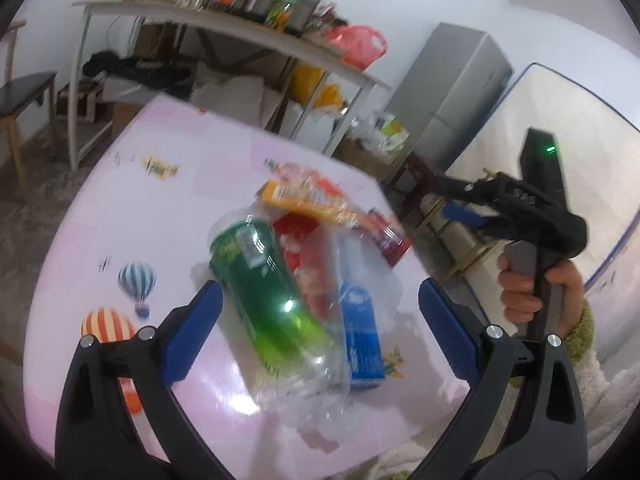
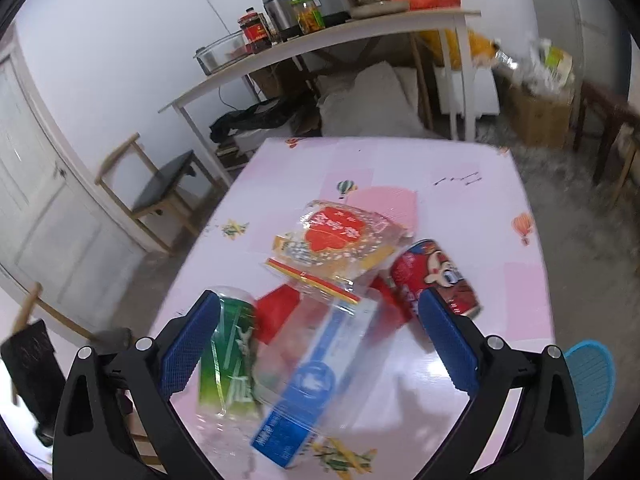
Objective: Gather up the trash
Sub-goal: 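Move the left tool to the clear bag with red label, then close the left gripper on the clear bag and lift it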
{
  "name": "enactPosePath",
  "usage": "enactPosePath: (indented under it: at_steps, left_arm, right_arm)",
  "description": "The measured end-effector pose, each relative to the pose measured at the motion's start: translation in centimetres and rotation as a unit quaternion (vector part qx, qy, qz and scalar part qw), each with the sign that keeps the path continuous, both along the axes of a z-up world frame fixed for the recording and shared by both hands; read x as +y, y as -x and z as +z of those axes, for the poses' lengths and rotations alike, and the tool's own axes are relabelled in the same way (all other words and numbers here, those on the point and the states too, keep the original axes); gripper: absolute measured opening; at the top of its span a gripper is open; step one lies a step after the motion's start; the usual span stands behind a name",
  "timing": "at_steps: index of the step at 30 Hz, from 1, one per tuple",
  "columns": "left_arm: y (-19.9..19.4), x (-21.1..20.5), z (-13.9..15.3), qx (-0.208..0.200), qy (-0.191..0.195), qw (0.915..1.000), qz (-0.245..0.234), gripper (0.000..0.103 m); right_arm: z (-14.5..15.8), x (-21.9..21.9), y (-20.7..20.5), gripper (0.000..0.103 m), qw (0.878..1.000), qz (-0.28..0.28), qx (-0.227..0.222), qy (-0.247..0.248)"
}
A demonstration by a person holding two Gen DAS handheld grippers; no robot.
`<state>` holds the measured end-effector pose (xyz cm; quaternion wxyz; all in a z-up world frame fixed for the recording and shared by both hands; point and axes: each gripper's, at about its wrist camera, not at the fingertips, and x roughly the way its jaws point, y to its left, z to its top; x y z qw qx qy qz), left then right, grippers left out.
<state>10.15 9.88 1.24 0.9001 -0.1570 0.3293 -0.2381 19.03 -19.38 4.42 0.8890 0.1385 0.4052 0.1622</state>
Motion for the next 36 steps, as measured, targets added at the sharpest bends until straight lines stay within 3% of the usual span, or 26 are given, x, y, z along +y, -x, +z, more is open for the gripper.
enactPosePath:
  at_steps: [3, 6, 11, 14, 15, 20, 27, 36]
  left_arm:
    - [-1.8, 0.0, 1.7, -0.024, -0.004, 0.9996, -0.014, 0.094]
    - [-5.4, 0.1, 3.4, -0.019, 0.003, 0.9993, -0.034, 0.095]
    - [-15.2, -1.2, 3.7, 0.073, 0.028, 0.993, -0.088, 0.094]
    - [-20.9, -3.1, 1.9, 0.147, 0.035, 0.9805, -0.126, 0.094]
    - [-23.0, -3.8, 0.7, 0.182, 0.042, 0.9729, -0.136, 0.094]
    - [-29.1, -6.3, -3.7, 0.284, 0.046, 0.9496, -0.124, 0.094]
    - [-31.9, -8.0, -6.5, 0.324, 0.038, 0.9369, -0.126, 0.09]
    - [-32.0, -9.7, -8.4, 0.348, 0.021, 0.9268, -0.139, 0.059]
  right_arm:
    - [-0.4, -0.9, -0.8, 0.092, 1.0, -0.009, 0.009, -0.025]
    - [-0.5, -1.5, -1.5, 0.088, 0.999, -0.014, 0.007, -0.032]
    - [-0.6, -3.0, -2.6, 0.085, 0.999, -0.02, 0.003, -0.049]
    - [-0.7, -3.9, -3.1, 0.084, 0.998, -0.024, 0.001, -0.054]
    - [-0.7, -4.2, -3.3, 0.084, 0.998, -0.025, 0.0, -0.055]
    - [-1.2, -6.2, -4.2, 0.084, 0.997, -0.043, 0.001, -0.06]
    - [-2.6, -7.8, -5.4, 0.084, 0.996, -0.055, 0.01, -0.064]
    - [-3.7, -8.5, -5.9, 0.084, 0.995, -0.058, 0.015, -0.076]
